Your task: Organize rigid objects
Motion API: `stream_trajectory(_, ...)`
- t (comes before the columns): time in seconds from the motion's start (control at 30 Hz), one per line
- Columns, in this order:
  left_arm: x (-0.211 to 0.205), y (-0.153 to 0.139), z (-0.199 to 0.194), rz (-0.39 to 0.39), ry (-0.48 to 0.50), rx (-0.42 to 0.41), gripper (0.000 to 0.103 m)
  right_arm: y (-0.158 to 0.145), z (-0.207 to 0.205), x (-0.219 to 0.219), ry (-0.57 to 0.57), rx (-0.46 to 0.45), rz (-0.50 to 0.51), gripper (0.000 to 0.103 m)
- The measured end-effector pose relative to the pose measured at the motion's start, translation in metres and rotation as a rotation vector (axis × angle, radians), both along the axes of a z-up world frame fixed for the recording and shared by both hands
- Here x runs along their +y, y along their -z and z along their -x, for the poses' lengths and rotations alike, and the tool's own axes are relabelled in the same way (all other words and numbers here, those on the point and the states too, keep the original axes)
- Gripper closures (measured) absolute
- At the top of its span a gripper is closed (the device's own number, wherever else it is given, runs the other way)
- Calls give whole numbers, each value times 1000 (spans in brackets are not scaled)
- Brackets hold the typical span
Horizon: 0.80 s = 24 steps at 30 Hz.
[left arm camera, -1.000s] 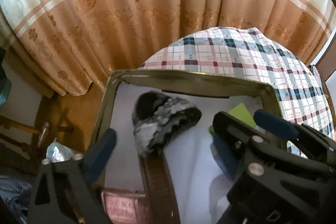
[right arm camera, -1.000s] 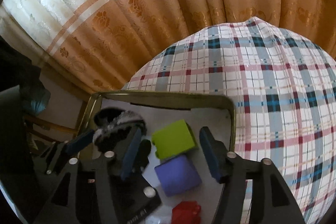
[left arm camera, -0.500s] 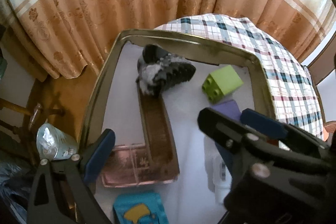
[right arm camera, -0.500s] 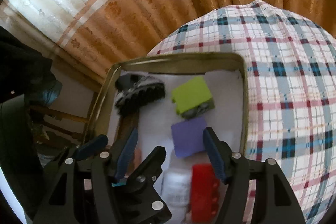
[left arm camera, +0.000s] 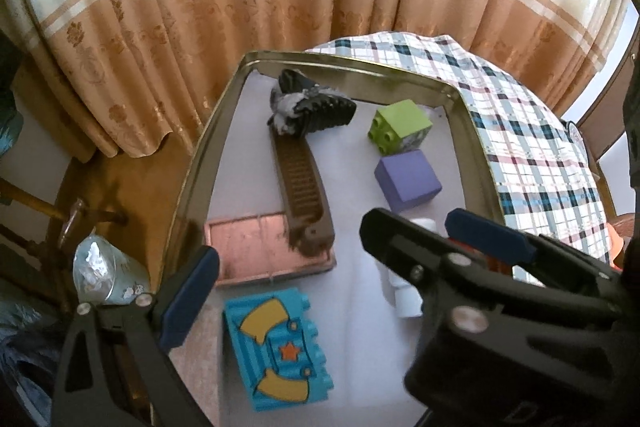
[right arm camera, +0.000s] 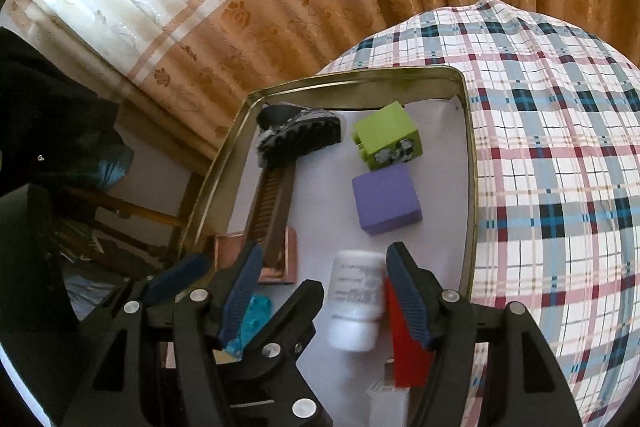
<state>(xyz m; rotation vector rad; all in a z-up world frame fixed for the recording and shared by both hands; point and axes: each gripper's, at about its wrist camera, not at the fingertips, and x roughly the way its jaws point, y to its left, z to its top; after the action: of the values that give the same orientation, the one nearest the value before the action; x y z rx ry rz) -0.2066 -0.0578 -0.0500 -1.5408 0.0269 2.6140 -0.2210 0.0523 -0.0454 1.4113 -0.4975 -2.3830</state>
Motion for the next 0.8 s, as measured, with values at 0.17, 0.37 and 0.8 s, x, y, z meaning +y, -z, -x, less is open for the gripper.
stream_trajectory(0.17, 1, -13, -16, 17, 9, 82, 6, -11, -21, 6, 29, 75, 43, 35)
stream_trajectory(0.37, 2, -20, -30, -4, 4, 136, 6, -24, -44, 9, 64, 166, 37, 35)
stream_trajectory(0.8, -1, -22, -67, 68, -25, 256, 1, -21, -69, 9, 101, 189, 4, 25)
